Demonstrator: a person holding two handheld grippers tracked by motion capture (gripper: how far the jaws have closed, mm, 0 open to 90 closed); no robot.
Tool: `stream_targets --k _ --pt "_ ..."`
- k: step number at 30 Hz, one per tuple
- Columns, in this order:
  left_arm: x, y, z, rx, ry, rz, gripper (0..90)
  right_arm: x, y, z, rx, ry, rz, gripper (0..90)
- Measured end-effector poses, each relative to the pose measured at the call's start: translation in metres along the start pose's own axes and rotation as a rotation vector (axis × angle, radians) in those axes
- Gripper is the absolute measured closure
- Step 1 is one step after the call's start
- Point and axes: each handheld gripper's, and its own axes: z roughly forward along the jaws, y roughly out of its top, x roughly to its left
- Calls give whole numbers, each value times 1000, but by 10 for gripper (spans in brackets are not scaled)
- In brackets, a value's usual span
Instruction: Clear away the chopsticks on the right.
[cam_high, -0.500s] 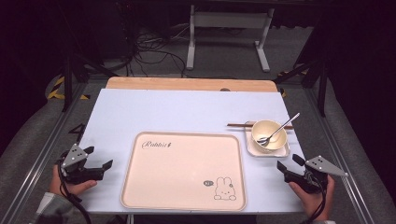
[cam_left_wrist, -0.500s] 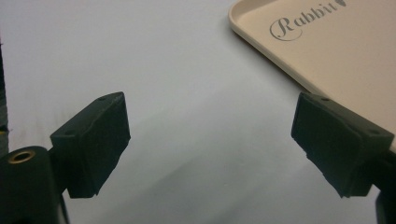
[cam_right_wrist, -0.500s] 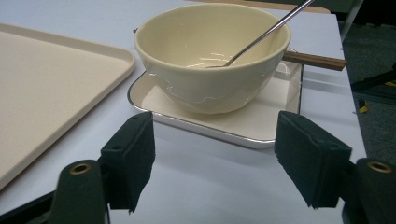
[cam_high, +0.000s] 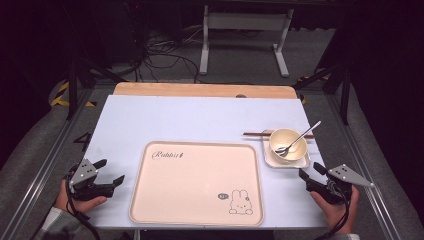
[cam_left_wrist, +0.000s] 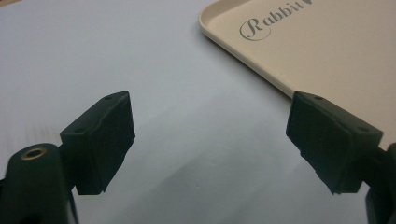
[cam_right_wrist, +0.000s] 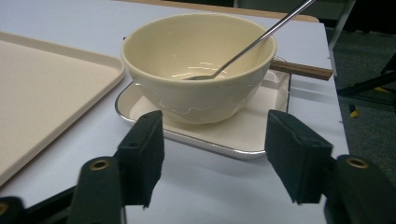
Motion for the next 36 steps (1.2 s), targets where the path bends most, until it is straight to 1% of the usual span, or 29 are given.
stream_targets --k 1,2,4,5,8,11,13,16,19,21,25,26,27,28,29,31,33,34,35,36 --pt "0 0 0 5 4 6 166 -2 0 0 -3 -6 -5 474" --pt "-1 0 0 6 5 11 167 -3 0 -1 -6 -4 -2 498" --pt "-2 -1 -1 1 2 15 171 -7 1 -1 -14 -6 9 590" --pt "-2 0 -2 2 8 17 174 -9 2 -2 -14 -7 11 628" --pt "-1 0 -2 -3 17 14 183 -16 5 0 -21 -1 18 791" --pt "-2 0 -2 2 15 13 188 -22 10 1 -16 -2 22 886" --pt "-2 0 -1 6 18 19 192 -23 12 1 -15 -1 23 900" --pt "-3 1 -2 3 25 23 195 -34 21 6 -10 -2 33 900" --pt "-3 1 -1 4 33 19 196 -44 29 13 -6 -9 59 900" --pt "-3 1 0 8 33 21 196 -51 34 21 2 -20 67 900" --pt "-4 1 0 5 37 19 199 -63 44 37 21 -26 82 900" --pt "-4 1 1 5 40 18 200 -66 46 41 22 -25 89 900" --pt "-4 1 1 7 41 17 200 -69 49 46 21 -16 110 900" --pt "-4 1 1 7 41 17 200 -69 49 46 21 -16 110 900" --pt "-4 1 1 8 40 19 200 -71 51 50 23 -11 119 900" --pt "-4 0 2 11 39 22 201 -74 59 64 70 -22 105 900" --pt "-4 0 2 12 40 26 202 -78 63 72 79 -22 120 900" --pt "-5 0 1 12 45 29 202 -82 66 80 90 -13 144 900" --pt "-5 0 1 9 47 27 202 -84 67 85 93 -10 153 900" --pt "-5 0 1 9 47 27 202 -84 67 85 93 -10 153 900"
